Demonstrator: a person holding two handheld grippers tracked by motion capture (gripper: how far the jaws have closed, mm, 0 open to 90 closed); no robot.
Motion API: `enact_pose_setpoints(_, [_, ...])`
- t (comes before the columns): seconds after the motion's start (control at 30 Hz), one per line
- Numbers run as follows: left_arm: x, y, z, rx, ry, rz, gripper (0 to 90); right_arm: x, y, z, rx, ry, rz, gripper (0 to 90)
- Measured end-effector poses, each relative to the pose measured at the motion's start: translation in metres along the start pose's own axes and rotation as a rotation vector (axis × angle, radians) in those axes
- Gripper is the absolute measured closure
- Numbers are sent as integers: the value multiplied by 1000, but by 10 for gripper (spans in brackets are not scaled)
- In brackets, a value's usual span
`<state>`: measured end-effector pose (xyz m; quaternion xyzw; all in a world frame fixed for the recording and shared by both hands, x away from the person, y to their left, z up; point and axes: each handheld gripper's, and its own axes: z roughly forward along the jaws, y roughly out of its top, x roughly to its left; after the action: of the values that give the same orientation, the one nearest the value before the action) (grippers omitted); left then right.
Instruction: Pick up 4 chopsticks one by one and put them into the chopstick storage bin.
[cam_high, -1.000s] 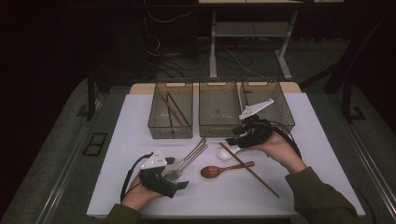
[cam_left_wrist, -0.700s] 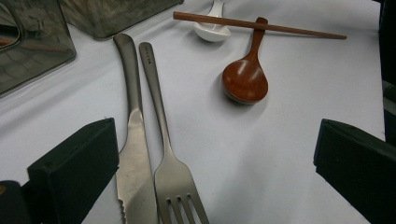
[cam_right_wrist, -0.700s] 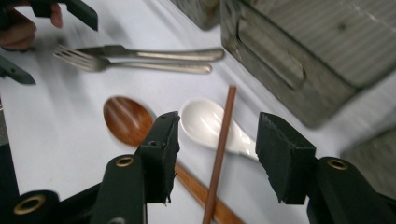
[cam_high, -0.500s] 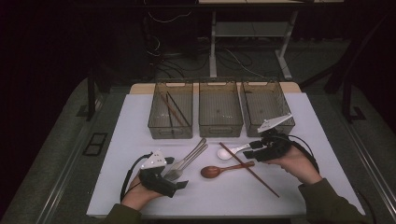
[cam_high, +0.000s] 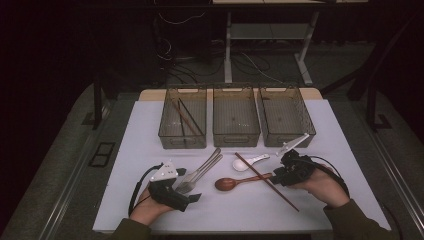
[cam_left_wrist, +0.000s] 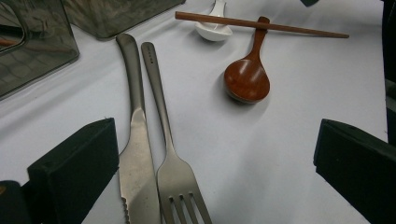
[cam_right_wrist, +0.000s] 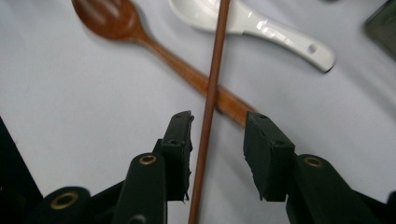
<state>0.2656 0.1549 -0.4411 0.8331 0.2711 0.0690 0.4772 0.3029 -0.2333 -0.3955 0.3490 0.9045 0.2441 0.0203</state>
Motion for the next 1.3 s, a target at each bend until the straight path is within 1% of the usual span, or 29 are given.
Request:
enact_pose_setpoints(0.03, [0, 0, 0, 0, -1, -1, 0, 1, 0, 3, 18, -1, -2, 621])
enact_pose_setpoints(0.2, [0, 0, 1, 0, -1, 0, 0, 4, 1, 16, 74, 5, -15, 647])
enact_pose_setpoints(0.5, [0, 0, 1, 0, -2, 0, 0, 5, 0, 29, 140, -3, -21, 694])
enact_pose_setpoints(0.77, [0, 0, 1, 0, -2, 0, 0, 7, 1, 31, 160, -11, -38, 741])
enact_pose_setpoints(0.9, [0, 0, 1, 0, -2, 0, 0, 8, 2, 32, 171, -26, -51, 768])
enact_pose_setpoints(1.0, [0, 0, 1, 2, -2, 0, 0, 8, 2, 32, 176, -44, -75, 790])
enact_pose_setpoints(1.1, [1, 0, 1, 2, -2, 0, 0, 8, 2, 32, 177, -49, -82, 812])
enact_pose_setpoints(1.3, [1, 0, 1, 4, 0, -1, 0, 8, 2, 32, 177, -52, -80, 833])
